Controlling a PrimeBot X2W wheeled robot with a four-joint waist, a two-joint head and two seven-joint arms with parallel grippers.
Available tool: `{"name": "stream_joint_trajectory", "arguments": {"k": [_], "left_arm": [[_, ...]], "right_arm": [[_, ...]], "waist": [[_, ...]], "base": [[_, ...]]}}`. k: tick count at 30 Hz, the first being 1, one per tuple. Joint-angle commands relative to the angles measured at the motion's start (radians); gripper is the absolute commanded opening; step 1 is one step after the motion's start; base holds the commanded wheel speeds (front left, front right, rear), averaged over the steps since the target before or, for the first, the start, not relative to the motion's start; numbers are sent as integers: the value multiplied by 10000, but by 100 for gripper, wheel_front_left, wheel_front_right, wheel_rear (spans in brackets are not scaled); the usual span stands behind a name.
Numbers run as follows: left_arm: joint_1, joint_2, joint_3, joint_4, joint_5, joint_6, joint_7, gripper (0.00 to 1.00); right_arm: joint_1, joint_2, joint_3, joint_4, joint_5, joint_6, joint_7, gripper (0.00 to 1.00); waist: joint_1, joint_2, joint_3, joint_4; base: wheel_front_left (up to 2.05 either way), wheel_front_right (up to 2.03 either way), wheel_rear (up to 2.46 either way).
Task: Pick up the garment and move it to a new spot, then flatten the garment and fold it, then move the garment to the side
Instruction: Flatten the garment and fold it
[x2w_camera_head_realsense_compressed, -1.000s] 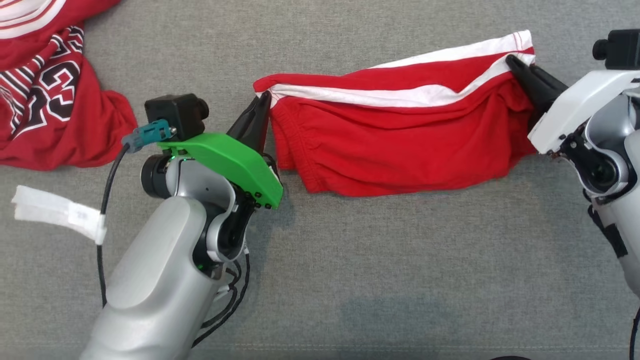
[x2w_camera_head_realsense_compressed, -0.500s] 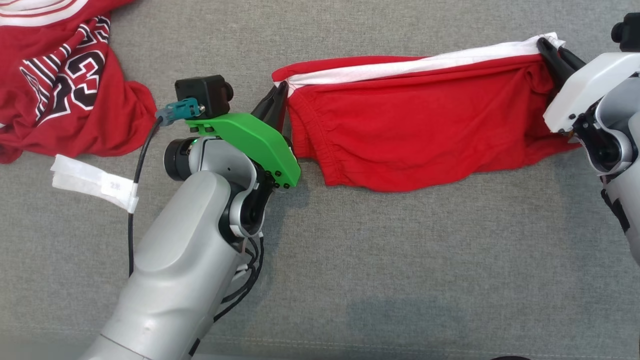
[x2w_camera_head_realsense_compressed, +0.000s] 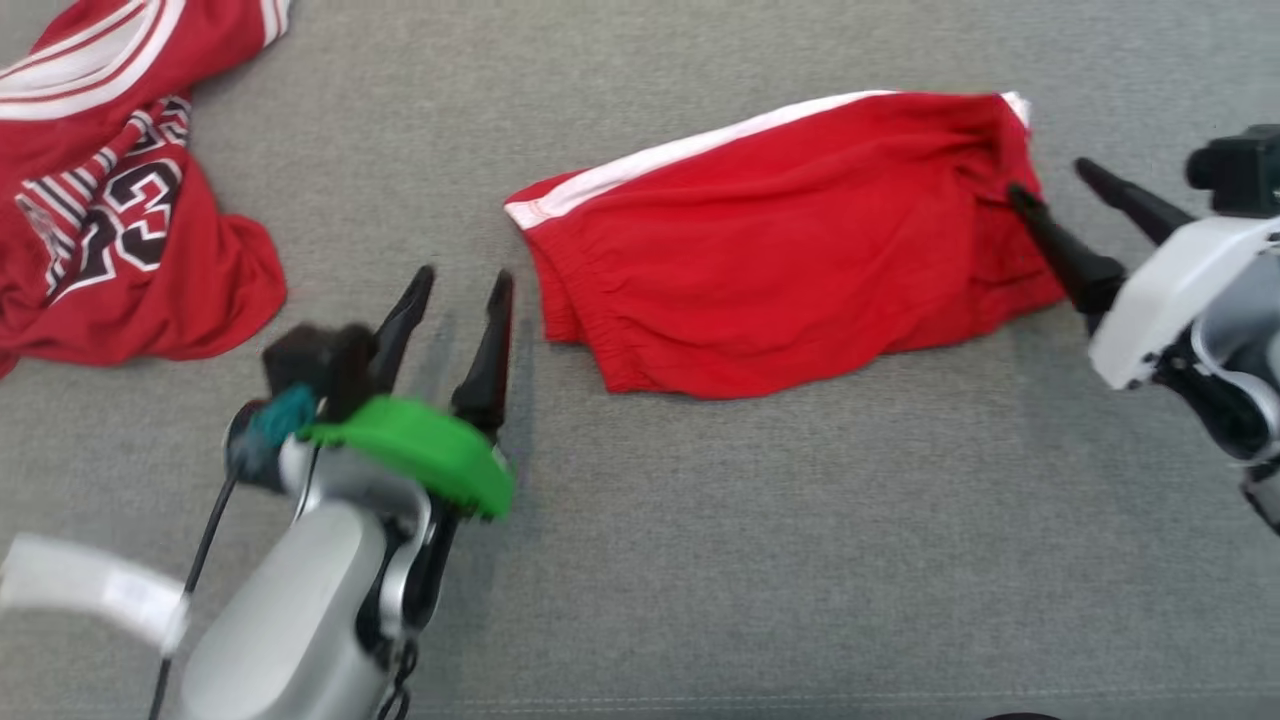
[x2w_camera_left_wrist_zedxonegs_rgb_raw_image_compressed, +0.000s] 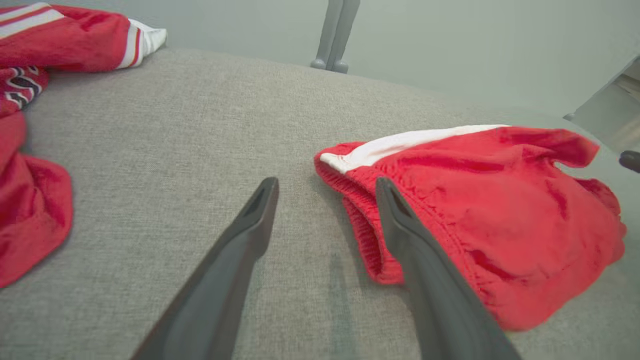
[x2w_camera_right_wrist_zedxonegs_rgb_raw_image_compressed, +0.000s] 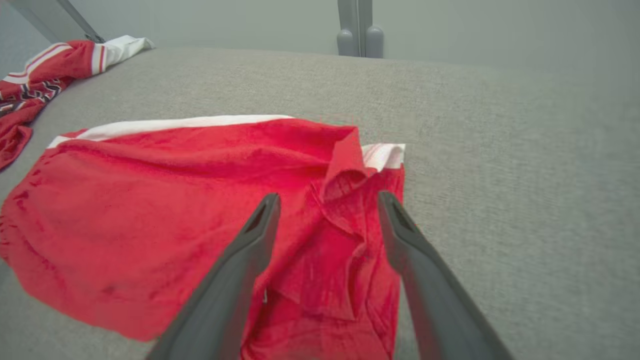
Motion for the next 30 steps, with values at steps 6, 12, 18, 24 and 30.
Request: {"name": "stream_joint_trajectory", "arguments": {"k": [6, 12, 18, 24, 30], "left_arm": [[1766, 1243, 60, -2260, 1076, 887, -952, 100], [2332, 1350, 227, -3105, 1702, 1156, -1474, 100], [2894, 1075, 401, -3155, 2176, 1104, -1625, 100], [3199, 612, 664, -3218, 2472, 798, -1617, 100], [3389, 180, 894, -2970, 2712, 322, -1613, 100]], "right_arm": [[882, 359, -1380, -229, -1225, -12, 478, 100], [740, 1552, -1975, 665, -2054, -13, 892, 100], [211, 2169, -2334, 2091, -2879, -12, 962, 100], [-190, 2273, -2505, 3068, -3321, -13, 1005, 100], [-388, 2533, -2702, 4246, -3340, -16, 1435, 100]], "waist": [[1, 0, -109, -318], [1, 0, -49, 6], [1, 0, -108, 378], [1, 0, -158, 634], [1, 0, -333, 747]], "base": [[0, 0, 0], [0, 0, 0], [0, 0, 0], [0, 0, 0], [0, 0, 0]]}}
